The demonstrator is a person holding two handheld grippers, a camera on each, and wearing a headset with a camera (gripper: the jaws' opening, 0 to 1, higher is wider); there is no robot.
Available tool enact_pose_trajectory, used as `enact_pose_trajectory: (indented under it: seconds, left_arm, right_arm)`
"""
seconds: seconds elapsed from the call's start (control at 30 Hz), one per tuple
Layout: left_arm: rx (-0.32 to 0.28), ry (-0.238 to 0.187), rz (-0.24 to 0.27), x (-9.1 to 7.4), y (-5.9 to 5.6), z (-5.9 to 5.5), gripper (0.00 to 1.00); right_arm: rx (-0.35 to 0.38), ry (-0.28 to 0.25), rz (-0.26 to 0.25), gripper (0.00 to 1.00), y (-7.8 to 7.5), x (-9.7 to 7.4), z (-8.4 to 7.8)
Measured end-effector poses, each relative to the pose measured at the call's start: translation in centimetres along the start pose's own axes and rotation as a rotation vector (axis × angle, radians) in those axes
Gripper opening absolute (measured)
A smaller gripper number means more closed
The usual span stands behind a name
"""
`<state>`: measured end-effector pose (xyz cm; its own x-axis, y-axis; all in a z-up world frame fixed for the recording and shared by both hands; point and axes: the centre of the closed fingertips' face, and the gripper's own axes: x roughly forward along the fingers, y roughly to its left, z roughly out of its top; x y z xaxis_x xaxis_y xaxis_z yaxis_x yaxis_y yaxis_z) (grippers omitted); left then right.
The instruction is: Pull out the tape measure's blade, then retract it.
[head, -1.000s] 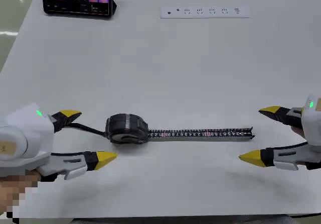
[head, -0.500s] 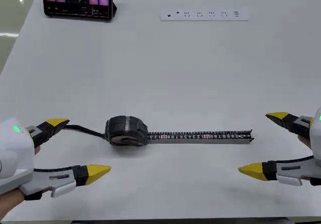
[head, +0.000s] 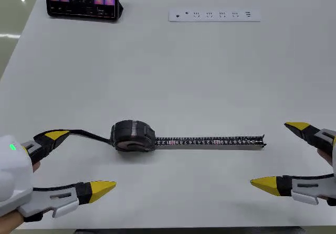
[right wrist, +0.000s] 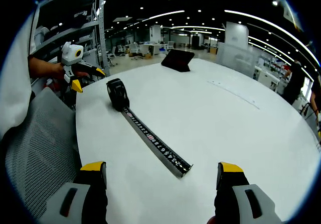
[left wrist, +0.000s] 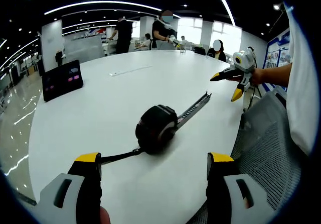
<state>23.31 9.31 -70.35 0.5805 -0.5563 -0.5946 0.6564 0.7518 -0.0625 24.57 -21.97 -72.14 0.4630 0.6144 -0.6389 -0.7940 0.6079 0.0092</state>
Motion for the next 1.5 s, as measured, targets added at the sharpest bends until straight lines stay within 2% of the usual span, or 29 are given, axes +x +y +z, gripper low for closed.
enact_pose_trajectory:
  seconds: [0.47,0.83,1.07,1.5]
  left_arm:
    - [-0.015,-0.001,0.009,0.1,-0.5,-0.7,0.84]
    - [-0.019,0.015,0.009,0.0,-1.2,-1.7,0.85]
    - [-0.027,0.016,0.003,0.0,-1.7,-1.9,0.85]
    - [-0.036,0.01,0.0,0.0,-2.0,-1.7,0.86]
  right_arm:
    - [0.021,-0.02,-0.024,0.92,0.7,0.2,-0.9]
    - [0.033,-0.018,-0.031,0.94,1.1,0.2,-1.7]
    - [0.017,0.004,-0.026,0.95,1.4,0.1,-2.2]
    - [0.014,0.001,-0.023,0.97,1.5,0.0,-1.9]
